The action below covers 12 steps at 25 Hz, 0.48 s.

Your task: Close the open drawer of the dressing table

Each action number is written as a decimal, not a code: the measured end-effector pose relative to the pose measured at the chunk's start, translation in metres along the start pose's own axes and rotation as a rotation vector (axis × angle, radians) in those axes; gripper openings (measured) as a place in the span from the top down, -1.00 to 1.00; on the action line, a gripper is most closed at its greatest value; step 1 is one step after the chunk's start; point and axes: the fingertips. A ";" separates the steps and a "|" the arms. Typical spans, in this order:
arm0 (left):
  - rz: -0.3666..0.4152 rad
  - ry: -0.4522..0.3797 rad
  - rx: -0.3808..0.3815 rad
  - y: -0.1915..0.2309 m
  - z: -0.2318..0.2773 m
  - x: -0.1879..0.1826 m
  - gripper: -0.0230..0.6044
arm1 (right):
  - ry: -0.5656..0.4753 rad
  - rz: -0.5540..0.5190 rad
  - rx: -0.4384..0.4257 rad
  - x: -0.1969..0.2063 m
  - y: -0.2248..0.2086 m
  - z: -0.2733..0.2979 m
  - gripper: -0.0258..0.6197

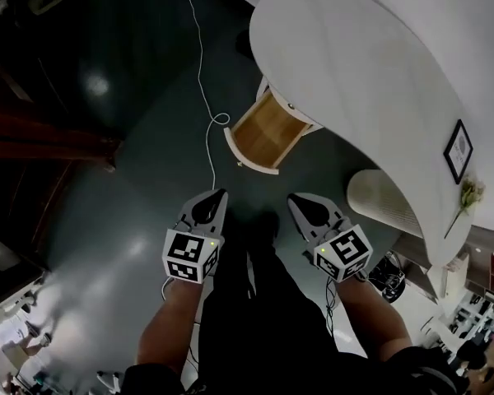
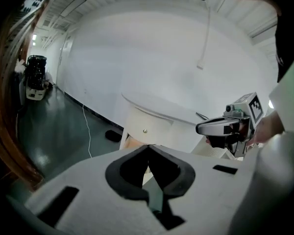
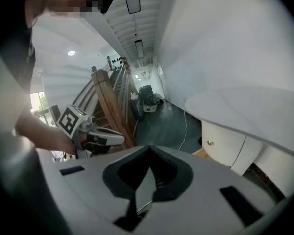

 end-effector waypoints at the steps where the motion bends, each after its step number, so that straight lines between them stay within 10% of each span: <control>1: -0.006 0.003 0.003 0.007 0.010 0.009 0.90 | 0.010 0.005 -0.007 0.010 -0.003 0.011 0.90; 12: -0.052 0.095 -0.013 0.078 0.102 0.134 0.90 | 0.069 0.032 -0.041 0.123 -0.036 0.112 0.91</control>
Point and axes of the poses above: the fingertips, and each gripper's own axes: z forward along the fingers, y to its left, x out of its underside, and after that the axes turned 2 degrees about z, right-handed
